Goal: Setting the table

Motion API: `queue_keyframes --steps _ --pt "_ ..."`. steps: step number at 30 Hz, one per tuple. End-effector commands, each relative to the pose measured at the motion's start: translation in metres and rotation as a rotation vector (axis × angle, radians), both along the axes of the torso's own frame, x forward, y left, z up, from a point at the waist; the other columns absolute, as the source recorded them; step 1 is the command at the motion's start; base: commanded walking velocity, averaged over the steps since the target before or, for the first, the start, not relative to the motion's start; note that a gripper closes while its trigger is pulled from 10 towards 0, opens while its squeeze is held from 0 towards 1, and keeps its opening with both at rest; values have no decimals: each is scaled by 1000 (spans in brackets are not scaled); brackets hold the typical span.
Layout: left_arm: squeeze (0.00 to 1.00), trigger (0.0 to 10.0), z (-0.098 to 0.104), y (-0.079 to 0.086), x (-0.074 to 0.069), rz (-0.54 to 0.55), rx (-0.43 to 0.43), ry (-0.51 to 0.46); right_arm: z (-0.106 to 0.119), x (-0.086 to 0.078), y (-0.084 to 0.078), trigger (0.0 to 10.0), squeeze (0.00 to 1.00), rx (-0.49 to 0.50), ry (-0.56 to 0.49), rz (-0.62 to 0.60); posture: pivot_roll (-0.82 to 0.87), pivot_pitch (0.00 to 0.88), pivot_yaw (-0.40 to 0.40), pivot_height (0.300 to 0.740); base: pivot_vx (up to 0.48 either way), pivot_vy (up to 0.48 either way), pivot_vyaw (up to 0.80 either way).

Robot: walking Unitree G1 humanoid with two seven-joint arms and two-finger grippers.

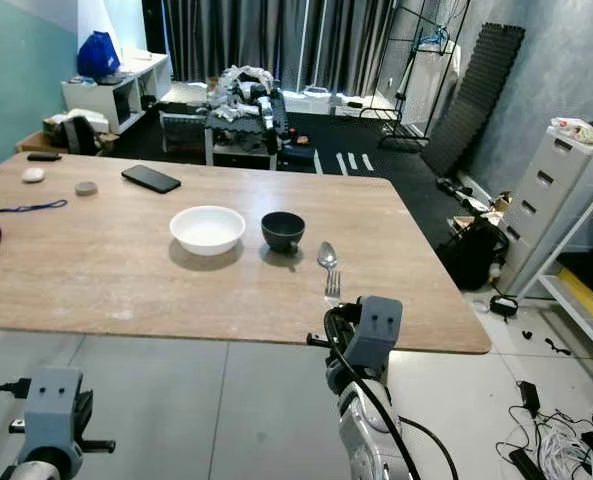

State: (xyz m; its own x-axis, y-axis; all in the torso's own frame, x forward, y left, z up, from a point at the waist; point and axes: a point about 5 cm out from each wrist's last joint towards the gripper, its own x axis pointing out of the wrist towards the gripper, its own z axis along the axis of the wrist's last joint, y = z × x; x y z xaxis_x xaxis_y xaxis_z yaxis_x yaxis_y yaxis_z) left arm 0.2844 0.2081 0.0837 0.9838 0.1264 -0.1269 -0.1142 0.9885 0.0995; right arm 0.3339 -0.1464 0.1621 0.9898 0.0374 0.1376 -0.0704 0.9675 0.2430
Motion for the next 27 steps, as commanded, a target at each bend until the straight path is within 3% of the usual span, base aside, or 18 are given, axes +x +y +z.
queue_keyframes --steps 1,10,27 --pt "0 10000 -4 0 -4 5 -19 19 -6 -2 -2 10000 0 3 26 -5 69 112 9 740 0 0 0" --pt "0 10000 -4 0 -4 8 -25 20 -7 -2 -1 10000 0 3 29 -6 70 113 9 740 0 393 0" --pt "0 10000 -5 1 -4 5 -8 30 -9 -2 -1 10000 0 3 35 -7 71 115 12 740 0 0 0"
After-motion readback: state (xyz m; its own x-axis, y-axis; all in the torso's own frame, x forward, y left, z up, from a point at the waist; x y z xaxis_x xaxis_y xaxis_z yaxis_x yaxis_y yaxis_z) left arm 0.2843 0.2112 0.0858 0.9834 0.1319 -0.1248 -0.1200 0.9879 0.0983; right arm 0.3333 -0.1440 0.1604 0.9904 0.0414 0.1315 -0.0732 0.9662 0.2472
